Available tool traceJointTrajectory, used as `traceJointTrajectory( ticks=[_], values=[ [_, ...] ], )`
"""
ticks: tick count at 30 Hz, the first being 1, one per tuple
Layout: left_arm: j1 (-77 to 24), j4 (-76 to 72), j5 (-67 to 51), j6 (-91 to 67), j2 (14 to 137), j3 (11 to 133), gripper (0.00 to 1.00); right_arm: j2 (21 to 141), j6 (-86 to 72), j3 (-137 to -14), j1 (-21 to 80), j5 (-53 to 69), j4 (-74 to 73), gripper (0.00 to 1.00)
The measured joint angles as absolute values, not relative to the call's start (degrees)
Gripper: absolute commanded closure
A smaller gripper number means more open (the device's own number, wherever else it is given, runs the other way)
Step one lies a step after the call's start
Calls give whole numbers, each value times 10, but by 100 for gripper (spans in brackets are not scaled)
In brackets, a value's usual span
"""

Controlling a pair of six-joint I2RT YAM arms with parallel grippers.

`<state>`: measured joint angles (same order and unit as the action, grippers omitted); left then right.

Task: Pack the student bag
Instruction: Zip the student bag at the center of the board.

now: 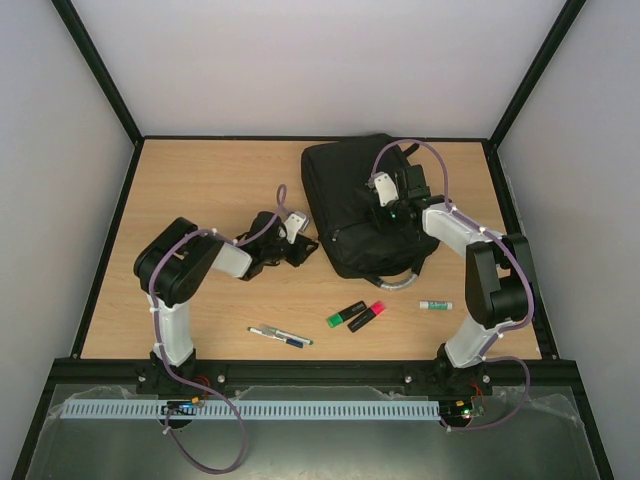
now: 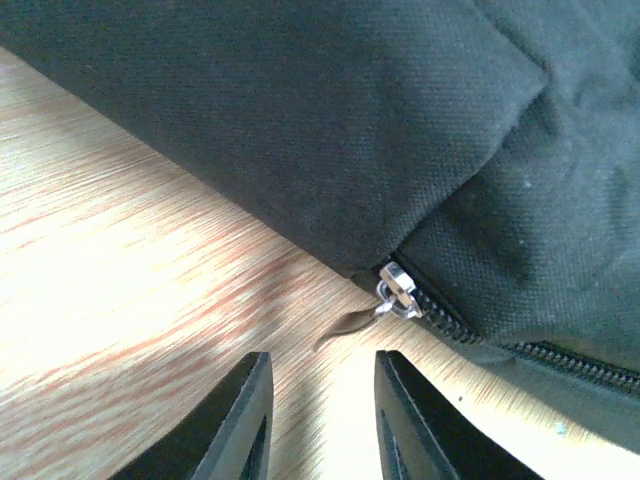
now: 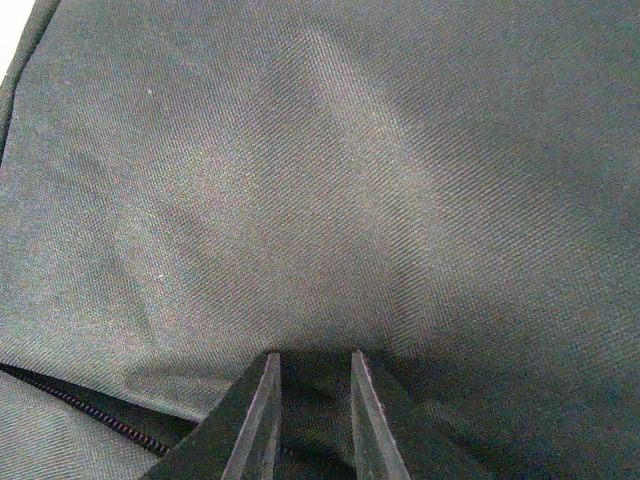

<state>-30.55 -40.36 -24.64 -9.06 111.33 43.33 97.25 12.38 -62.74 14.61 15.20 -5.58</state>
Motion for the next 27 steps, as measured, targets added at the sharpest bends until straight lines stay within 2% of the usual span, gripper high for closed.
traceJointTrajectory(
  ticks=[3, 10, 12, 16, 21, 27],
  values=[
    [-306, -397, -236, -86, 1113, 434, 61, 973, 124, -627, 146, 153, -56, 81],
    [-310, -390, -226, -69, 1116, 458, 61, 975, 124, -627, 145, 155, -55, 81],
    [-313, -389, -225, -59, 1122, 469, 65, 976, 124, -627, 144, 156, -54, 81],
    [-321, -377, -227, -37, 1141, 493, 84, 978, 124, -628, 143, 158, -53, 81],
    [-325, -369, -242, -18, 1144, 499, 96, 979, 124, -629, 143, 159, -52, 81],
    [-331, -356, -244, -18, 1144, 499, 98, 980, 124, -630, 143, 159, -50, 82]
  ],
)
